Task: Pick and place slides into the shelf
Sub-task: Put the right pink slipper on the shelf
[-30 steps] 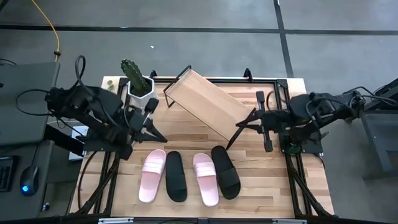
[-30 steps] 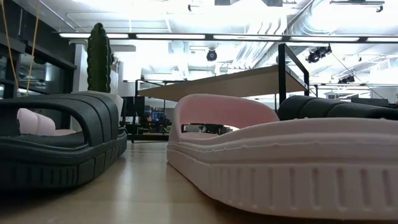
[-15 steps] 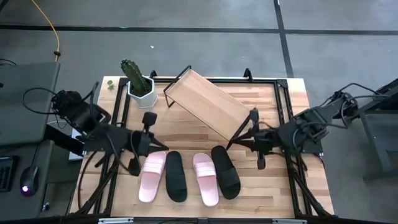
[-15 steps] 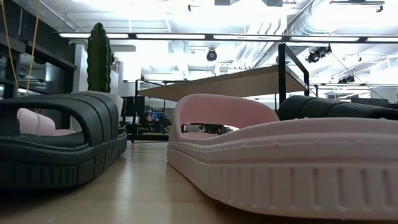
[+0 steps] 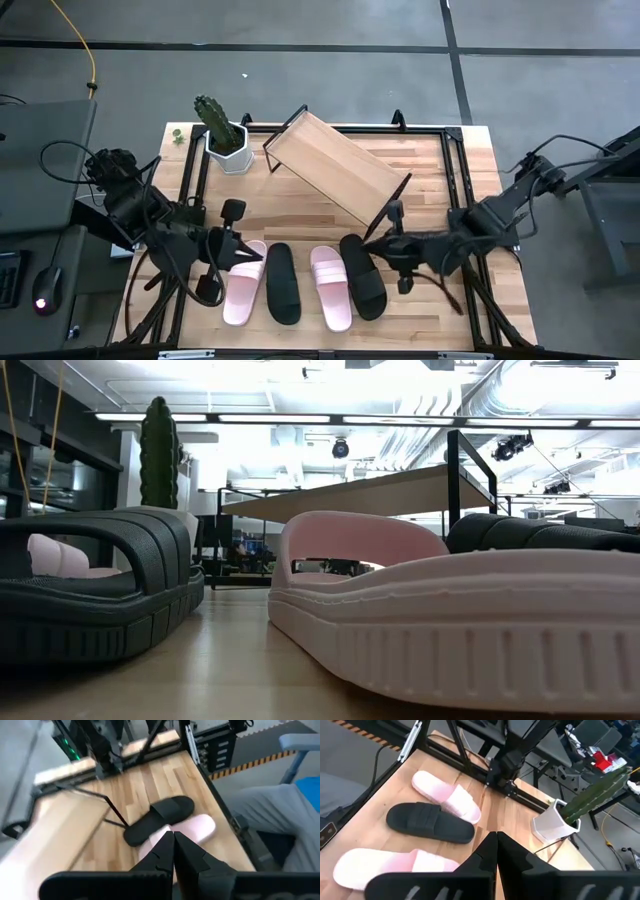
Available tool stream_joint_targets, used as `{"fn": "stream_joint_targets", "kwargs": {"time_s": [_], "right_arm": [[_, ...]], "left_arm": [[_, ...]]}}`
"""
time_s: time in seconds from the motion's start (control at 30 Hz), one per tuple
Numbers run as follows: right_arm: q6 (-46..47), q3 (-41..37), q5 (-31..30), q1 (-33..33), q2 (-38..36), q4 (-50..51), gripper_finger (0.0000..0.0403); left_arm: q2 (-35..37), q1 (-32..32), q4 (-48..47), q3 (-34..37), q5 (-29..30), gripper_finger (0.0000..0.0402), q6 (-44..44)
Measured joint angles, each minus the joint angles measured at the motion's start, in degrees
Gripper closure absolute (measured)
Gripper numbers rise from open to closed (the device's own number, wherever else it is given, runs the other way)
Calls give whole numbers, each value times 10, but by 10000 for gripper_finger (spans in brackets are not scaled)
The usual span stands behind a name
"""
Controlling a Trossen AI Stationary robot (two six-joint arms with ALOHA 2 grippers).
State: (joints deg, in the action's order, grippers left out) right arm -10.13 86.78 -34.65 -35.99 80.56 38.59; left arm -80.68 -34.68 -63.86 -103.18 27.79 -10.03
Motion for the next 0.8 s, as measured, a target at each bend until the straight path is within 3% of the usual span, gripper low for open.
{"fn": "stream_joint_targets", "kwargs": {"time_s": [0.17, 0.8], "right_arm": [[26, 0, -5, -18, 23, 0, 402], [124, 0, -27, -43, 121, 19, 402]], "left_arm": [[-6, 1, -41, 0, -4, 401, -51], [-55, 1, -45, 0, -58, 401, -55]]}}
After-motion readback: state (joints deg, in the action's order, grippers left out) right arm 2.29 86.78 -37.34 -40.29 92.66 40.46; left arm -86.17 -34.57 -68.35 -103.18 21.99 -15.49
